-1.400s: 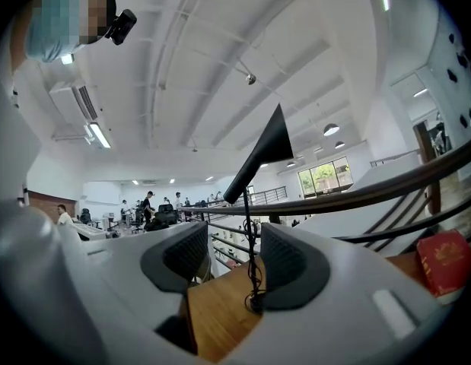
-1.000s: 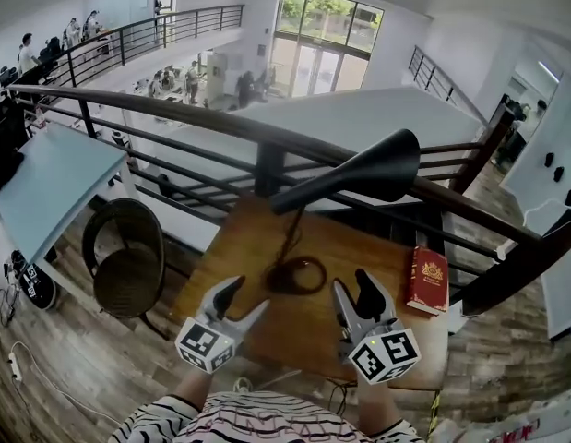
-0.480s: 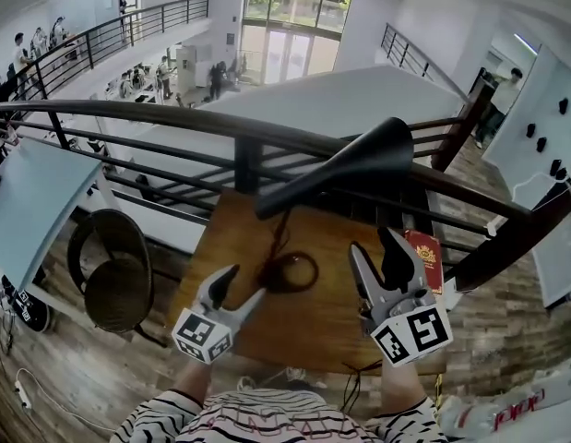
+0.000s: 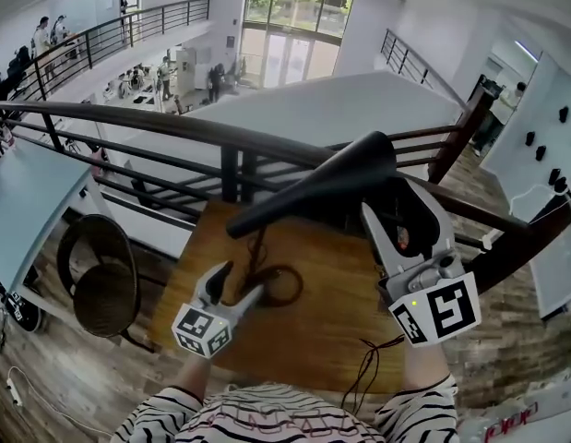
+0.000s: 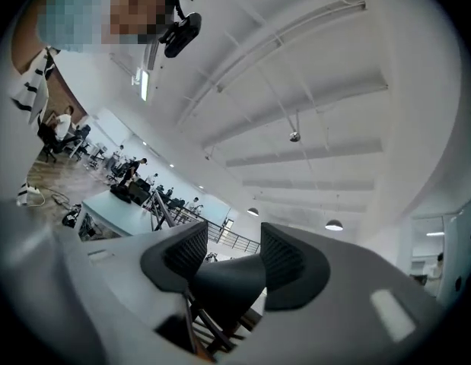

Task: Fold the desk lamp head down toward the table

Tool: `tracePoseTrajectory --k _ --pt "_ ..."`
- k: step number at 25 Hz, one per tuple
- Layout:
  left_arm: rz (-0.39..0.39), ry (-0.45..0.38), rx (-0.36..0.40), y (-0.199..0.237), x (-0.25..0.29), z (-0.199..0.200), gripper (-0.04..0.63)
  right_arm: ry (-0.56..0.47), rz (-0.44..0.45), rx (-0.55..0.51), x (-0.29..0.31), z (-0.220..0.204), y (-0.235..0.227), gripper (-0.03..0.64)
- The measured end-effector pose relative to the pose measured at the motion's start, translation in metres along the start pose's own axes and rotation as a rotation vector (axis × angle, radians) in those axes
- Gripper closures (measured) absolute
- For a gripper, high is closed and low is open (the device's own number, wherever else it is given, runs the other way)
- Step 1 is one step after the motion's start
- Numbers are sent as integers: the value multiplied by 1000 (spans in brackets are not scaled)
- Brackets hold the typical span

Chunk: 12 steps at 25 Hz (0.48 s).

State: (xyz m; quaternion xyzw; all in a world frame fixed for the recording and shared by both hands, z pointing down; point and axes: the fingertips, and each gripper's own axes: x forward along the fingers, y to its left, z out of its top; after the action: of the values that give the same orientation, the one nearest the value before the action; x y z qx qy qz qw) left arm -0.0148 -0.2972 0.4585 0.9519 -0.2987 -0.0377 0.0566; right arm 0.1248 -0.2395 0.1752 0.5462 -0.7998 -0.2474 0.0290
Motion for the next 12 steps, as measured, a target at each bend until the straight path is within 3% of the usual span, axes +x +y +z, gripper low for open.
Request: tracePoseTrajectory --k 12 --pt "62 21 -32 11 47 -25 238 66 28 -202 47 -20 -41 411"
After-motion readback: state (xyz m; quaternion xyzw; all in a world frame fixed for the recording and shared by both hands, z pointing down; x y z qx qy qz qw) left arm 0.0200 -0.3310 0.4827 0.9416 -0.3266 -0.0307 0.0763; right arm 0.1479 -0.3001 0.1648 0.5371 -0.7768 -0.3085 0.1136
